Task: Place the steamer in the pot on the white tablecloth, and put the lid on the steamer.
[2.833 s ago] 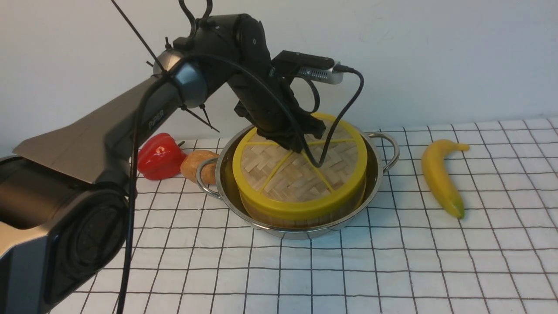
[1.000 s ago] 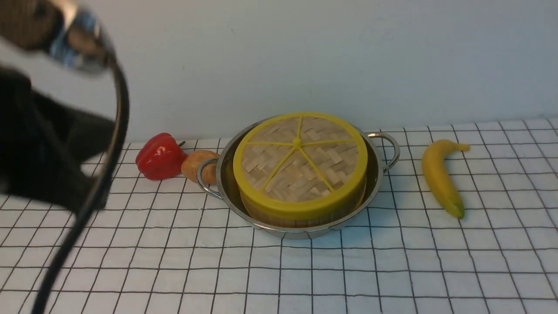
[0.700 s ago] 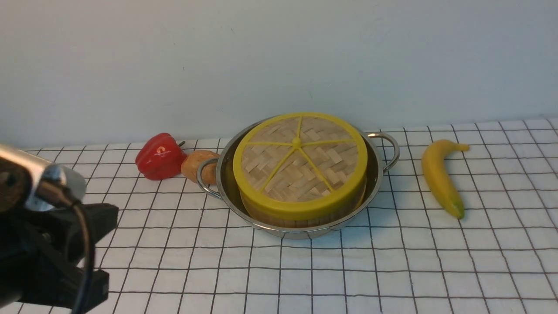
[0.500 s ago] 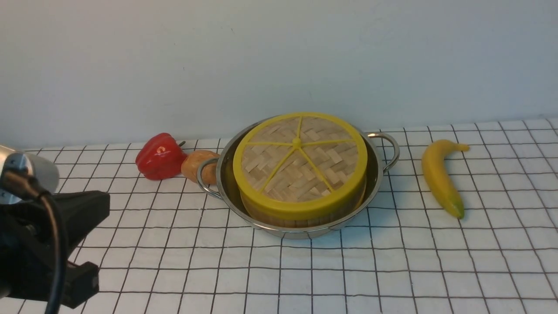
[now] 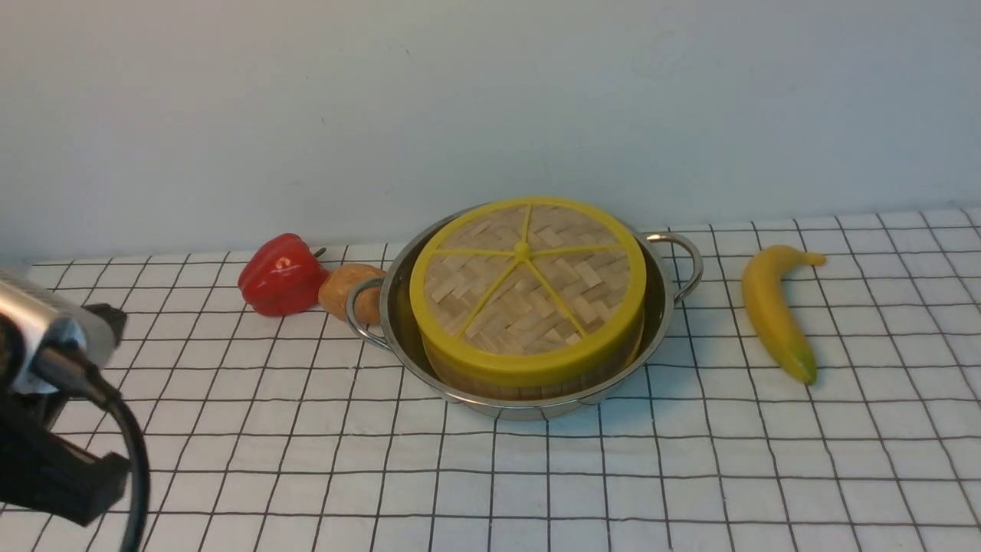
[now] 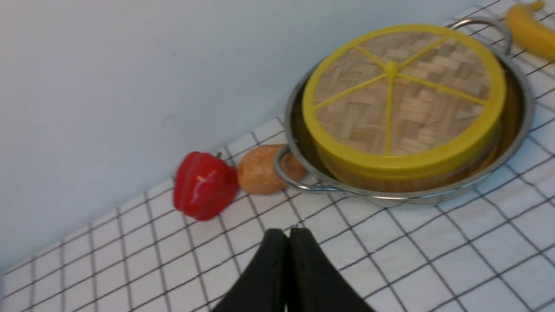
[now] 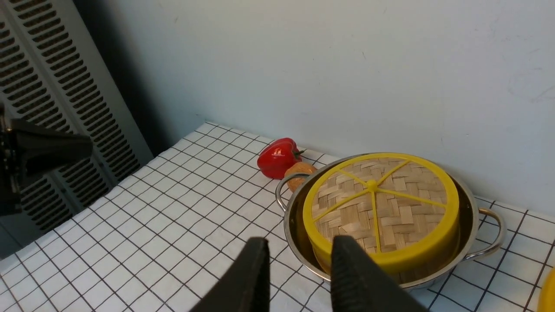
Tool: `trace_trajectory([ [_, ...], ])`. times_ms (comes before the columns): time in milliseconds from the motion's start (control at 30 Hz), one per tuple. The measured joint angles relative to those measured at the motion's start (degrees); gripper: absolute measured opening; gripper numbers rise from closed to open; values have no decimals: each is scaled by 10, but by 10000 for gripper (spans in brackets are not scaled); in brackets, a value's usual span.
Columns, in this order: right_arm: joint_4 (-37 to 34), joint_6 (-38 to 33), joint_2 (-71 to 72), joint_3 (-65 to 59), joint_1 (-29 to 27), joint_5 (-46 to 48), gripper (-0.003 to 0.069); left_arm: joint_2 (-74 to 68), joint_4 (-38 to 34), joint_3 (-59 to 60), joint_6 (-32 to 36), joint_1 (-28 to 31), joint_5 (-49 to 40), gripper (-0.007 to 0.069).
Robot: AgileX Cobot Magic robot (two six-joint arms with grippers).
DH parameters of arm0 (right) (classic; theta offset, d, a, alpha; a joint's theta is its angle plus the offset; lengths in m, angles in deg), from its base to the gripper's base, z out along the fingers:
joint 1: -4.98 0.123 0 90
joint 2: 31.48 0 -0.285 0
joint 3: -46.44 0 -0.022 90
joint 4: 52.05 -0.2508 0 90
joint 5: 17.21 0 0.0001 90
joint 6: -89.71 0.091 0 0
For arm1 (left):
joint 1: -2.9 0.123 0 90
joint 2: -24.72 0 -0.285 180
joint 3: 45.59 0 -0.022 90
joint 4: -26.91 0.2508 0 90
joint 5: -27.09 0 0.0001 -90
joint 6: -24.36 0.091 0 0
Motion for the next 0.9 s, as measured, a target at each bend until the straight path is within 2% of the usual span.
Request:
trace_trajectory([
  [133,0,0,0,0,0,0,231,37,5,5,-51,68,25,1],
  [167,0,0,0,0,0,0,236,65,11,19,-63,104,46,1],
  [267,0,0,0,0,0,0,239,122,16,53,-69,165,87,10],
  [467,0,0,0,0,0,0,239,239,17,145,-78,247,140,13],
  [700,0,0,0,0,0,0,240,357,17,290,-91,263,143,22],
  [900,0,0,-1,0,0,0,240,362,15,380,-129,263,164,37],
])
